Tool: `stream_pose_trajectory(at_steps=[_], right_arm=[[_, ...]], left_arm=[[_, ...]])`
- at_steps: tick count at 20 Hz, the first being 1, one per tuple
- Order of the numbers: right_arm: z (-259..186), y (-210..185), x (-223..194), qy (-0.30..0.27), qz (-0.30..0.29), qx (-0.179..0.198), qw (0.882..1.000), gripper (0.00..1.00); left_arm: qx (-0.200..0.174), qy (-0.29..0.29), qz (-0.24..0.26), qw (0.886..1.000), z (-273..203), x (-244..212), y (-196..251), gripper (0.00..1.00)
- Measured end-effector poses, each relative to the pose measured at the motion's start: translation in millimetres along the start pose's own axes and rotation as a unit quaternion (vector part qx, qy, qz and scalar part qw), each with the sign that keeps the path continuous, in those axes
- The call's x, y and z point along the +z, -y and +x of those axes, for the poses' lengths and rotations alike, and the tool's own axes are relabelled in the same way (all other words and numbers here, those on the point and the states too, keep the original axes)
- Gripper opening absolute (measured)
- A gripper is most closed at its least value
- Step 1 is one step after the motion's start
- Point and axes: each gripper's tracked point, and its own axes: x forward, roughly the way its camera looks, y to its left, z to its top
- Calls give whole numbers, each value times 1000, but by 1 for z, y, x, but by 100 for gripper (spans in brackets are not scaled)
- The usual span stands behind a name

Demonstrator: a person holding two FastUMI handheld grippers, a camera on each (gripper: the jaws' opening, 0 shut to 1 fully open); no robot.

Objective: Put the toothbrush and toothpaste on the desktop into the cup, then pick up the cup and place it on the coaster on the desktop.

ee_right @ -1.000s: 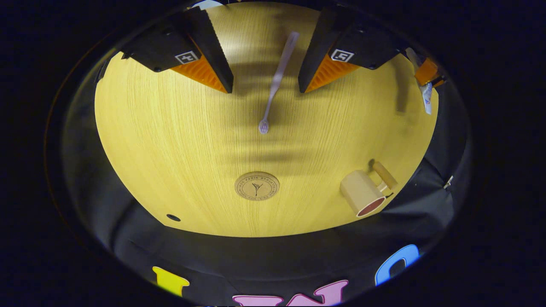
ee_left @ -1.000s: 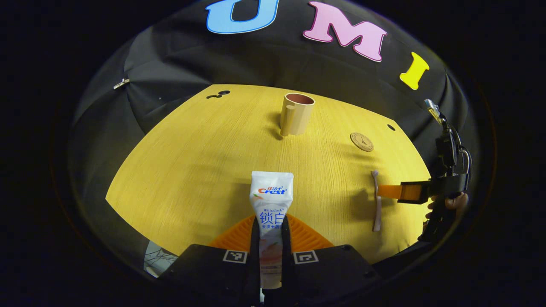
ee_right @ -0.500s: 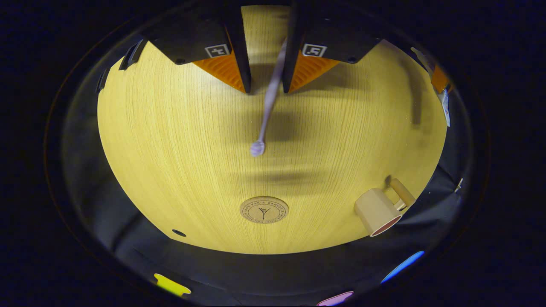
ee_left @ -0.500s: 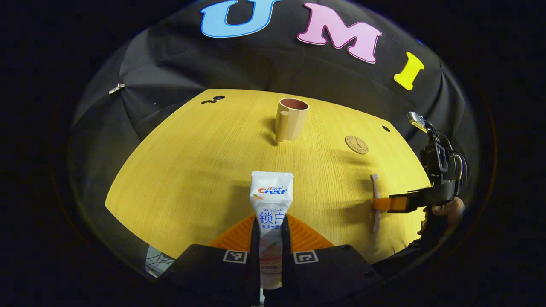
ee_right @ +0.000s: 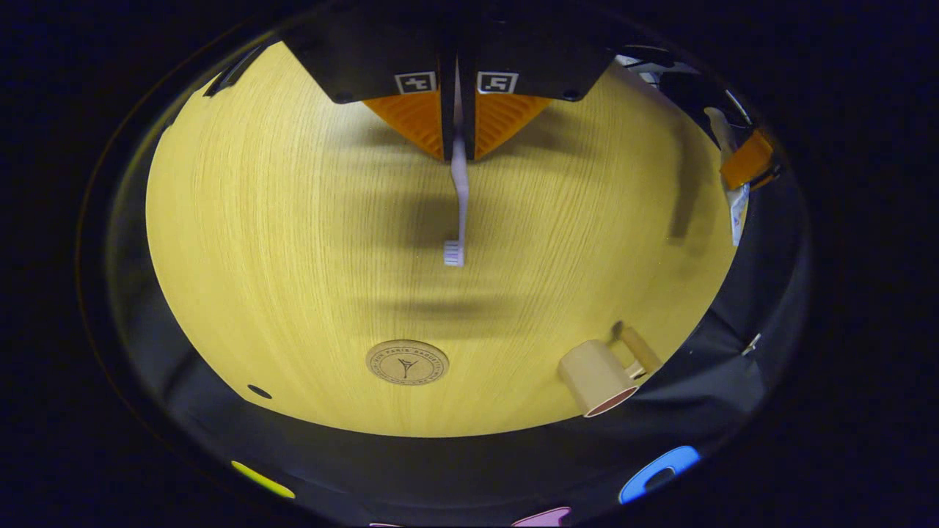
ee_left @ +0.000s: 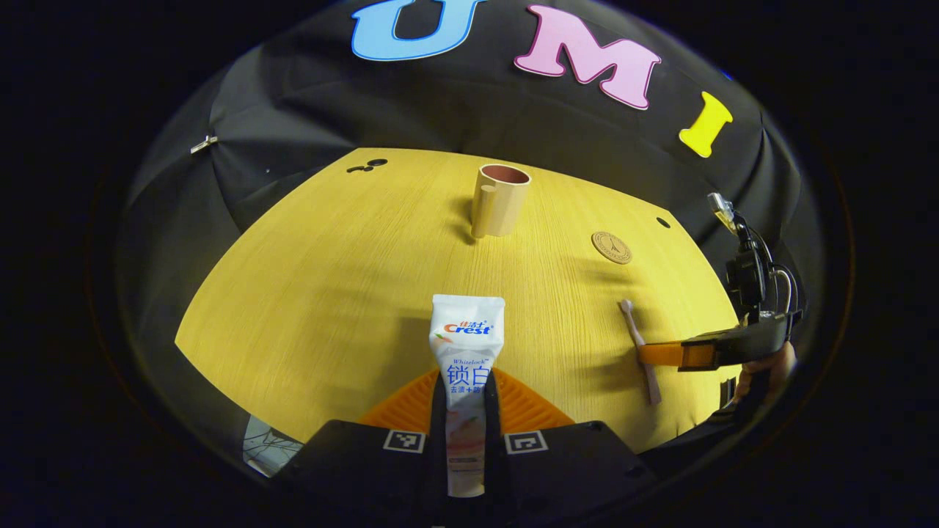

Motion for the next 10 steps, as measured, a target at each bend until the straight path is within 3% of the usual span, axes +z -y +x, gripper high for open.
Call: stream_pose_trajectory(at_steps=[5,10], right_arm=[[-16,14,15,20,24,7,1000,5],[-39,26,43,48,22,25,998,6]], left_arm=[[1,29,-15,999,-5,31,-2,25],[-4,89,-34,995,-16,103,-4,25]])
